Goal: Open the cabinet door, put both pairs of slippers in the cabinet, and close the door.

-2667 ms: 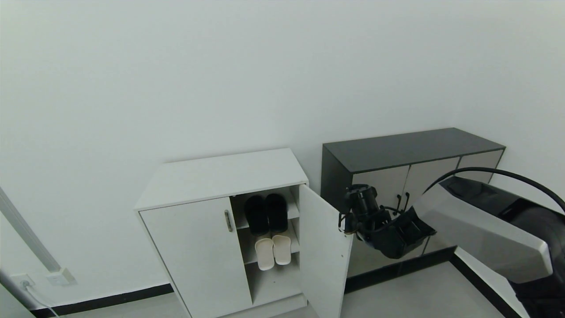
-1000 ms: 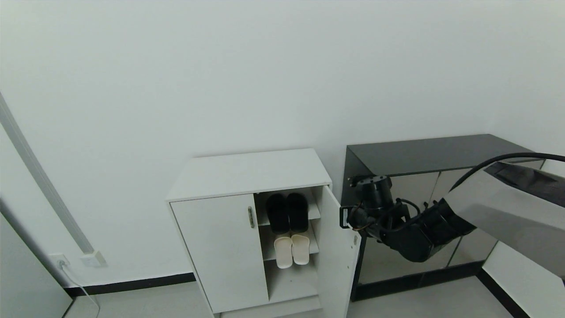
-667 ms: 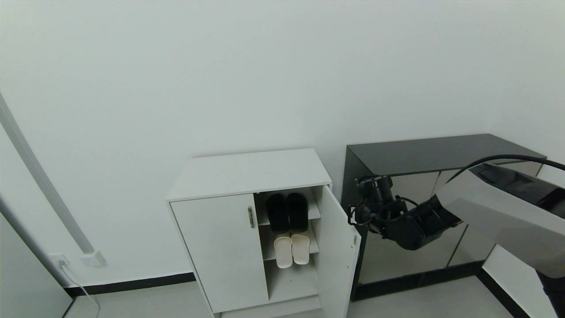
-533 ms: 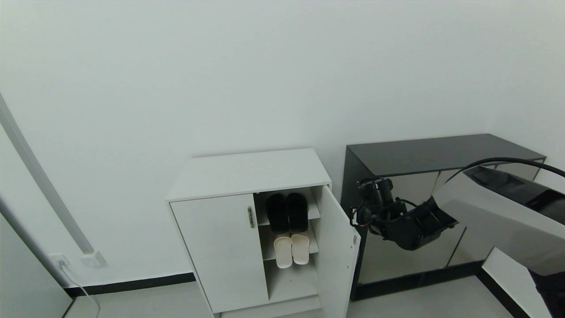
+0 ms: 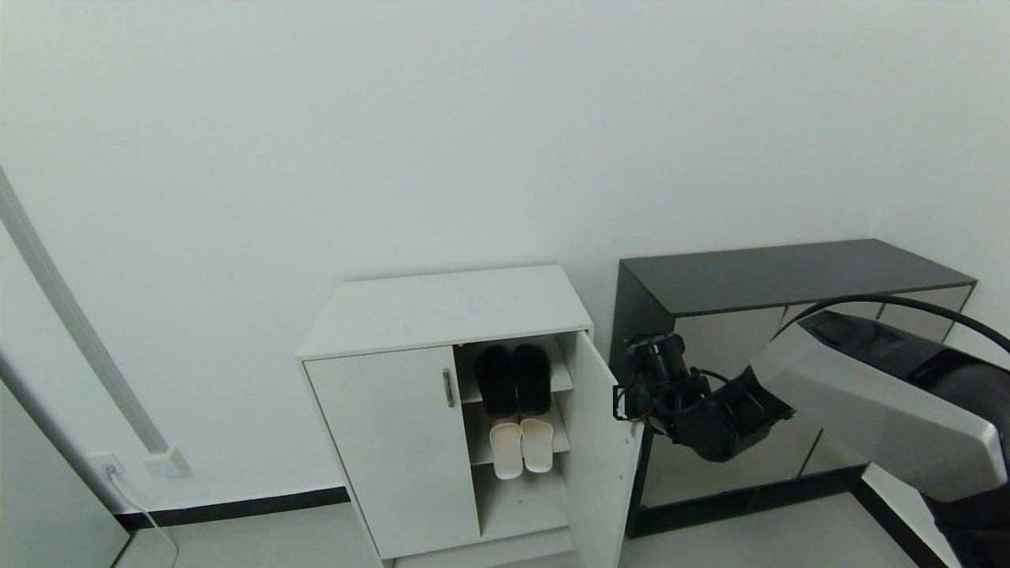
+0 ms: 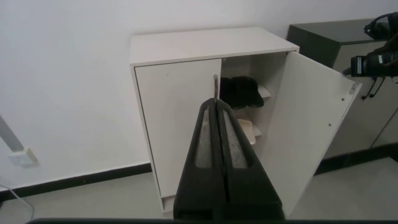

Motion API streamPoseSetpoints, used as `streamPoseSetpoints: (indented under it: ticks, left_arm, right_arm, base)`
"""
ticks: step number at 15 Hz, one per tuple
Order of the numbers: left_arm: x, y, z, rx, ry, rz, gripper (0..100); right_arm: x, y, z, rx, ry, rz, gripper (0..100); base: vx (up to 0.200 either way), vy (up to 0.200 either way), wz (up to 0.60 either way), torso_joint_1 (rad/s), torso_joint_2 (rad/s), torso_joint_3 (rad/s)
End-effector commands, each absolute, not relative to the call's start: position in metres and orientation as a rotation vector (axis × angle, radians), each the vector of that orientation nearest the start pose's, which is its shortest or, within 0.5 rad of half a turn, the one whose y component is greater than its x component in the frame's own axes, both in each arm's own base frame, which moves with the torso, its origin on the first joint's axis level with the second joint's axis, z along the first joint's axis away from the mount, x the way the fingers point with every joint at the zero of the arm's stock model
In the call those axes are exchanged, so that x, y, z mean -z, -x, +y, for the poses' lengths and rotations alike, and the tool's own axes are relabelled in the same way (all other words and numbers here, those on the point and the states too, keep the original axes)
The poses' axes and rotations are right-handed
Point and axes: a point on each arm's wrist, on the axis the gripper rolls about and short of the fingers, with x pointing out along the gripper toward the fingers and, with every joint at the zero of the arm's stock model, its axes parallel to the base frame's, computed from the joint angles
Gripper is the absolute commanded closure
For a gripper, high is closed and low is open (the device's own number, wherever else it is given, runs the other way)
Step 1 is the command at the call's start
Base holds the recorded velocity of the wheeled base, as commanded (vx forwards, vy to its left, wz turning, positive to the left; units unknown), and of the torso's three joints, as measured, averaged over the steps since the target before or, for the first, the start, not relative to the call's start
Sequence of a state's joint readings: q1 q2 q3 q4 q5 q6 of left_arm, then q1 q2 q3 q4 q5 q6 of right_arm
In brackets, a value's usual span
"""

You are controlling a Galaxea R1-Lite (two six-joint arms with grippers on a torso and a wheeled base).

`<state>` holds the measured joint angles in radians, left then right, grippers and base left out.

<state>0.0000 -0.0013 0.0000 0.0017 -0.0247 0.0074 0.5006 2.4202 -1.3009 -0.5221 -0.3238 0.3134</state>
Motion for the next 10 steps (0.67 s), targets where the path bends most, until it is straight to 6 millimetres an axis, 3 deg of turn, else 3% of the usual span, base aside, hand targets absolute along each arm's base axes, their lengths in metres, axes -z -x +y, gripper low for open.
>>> streamPoseSetpoints:
  ticks: [1,5,10]
  left_arm:
    - [-0.075,0.023,-0.001,0.025,-0.008,0.001,100]
    - [-0.075,0.023,-0.001,0.025,-0.008,0.001,100]
    - [-0.075,0.023,-0.001,0.025,-0.008,0.001,100]
  right_arm:
    - [-0.016,-0.388,0.227,-0.123,-0.059,0.580,100]
    - [-0.032,-0.355,0.256,-0.227,-0.083,0.583,100]
    - [-0.053,-0.325,0.260,-0.397,-0.133,0.565,100]
  base:
    - [0.000,0.000,0.00,0.000,0.00,0.000]
    - [0.000,0.000,0.00,0.000,0.00,0.000]
    - [0.000,0.000,0.00,0.000,0.00,0.000]
